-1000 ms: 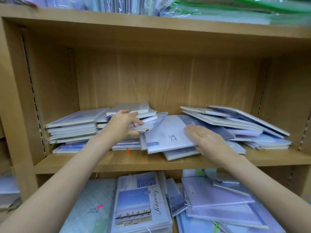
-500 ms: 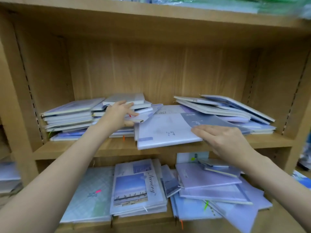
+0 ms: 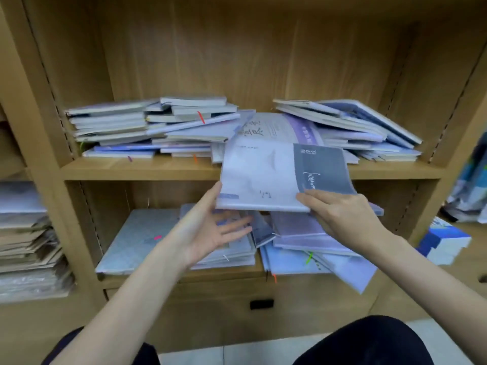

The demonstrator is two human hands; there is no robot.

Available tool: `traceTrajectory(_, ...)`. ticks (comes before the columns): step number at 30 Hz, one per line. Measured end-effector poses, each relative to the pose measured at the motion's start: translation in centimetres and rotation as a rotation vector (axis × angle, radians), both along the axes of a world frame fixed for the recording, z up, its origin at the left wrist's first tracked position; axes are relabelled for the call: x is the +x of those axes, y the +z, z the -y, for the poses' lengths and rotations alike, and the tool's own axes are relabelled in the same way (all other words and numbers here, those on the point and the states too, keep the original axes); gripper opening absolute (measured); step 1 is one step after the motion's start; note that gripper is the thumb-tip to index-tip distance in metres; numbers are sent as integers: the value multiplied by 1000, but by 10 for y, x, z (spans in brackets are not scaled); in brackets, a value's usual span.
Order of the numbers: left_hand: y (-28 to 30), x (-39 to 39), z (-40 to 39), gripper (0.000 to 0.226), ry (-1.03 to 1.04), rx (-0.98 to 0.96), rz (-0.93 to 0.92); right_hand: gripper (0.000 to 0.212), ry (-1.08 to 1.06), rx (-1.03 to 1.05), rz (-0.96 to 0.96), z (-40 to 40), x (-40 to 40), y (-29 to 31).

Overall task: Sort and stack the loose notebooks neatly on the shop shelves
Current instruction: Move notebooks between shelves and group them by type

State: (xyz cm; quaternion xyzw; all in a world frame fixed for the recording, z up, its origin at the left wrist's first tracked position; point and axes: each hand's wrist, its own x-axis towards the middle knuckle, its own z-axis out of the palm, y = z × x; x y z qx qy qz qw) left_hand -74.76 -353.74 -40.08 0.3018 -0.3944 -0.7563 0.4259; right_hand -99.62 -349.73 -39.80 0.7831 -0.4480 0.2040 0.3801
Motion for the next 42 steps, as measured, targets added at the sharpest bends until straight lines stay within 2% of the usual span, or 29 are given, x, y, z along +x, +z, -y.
traceTrajectory(1,-5,-2,-3,43,8,29,-114,25,12,14,-4,0,5,-10)
traceTrajectory(3,-15,-3,-5,34,131,-51,-118,31,12,146,42,3,13,-28)
traceTrajectory(6,-34,10,1,26,245,-177,54,67,-27,733,437,10,8,-45)
traceTrajectory(7,-40,17,5,25,251,-187,95,79,-41,831,584,12,6,-49)
traceTrajectory(9,-50,26,12,25,215,-178,180,93,-121,844,804,20,4,-65)
traceTrajectory(11,-60,28,19,27,155,-140,220,88,-136,938,1049,28,9,-82)
traceTrajectory(14,-68,21,33,32,85,-109,185,48,-18,1242,1276,36,15,-108)
traceTrajectory(15,-68,17,39,28,79,-79,133,46,4,1325,1364,34,16,-111)
traceTrajectory(17,-63,10,49,21,75,5,37,63,57,1477,1607,35,9,-121)
traceTrajectory(19,-60,-1,59,22,57,67,11,56,153,1575,1783,36,0,-130)
traceTrajectory(21,-59,-15,66,18,36,104,17,55,206,1620,1864,37,-10,-136)
traceTrajectory(25,-56,-45,83,12,-3,177,-21,93,210,1620,1981,35,-31,-150)
traceTrajectory(26,-55,-50,90,10,2,176,-36,90,234,1577,2037,35,-34,-150)
traceTrajectory(28,-57,-58,108,10,66,123,33,64,257,1397,2095,36,-39,-142)
traceTrajectory(30,-65,-59,123,14,157,-18,312,36,167,1105,2077,41,-42,-126)
traceTrajectory(32,-84,-57,129,32,184,-138,596,25,72,872,2020,51,-45,-120)
traceTrajectory(35,-112,-46,132,50,195,-353,727,19,37,812,1942,71,-33,-119)
traceTrajectory(38,-125,-23,144,98,117,-508,964,13,25,802,1920,98,-6,-116)
traceTrajectory(39,-126,-16,147,102,97,-538,1068,9,20,782,1923,111,4,-115)
traceTrajectory(42,-129,0,153,82,146,-702,1339,13,33,784,1917,157,36,-113)
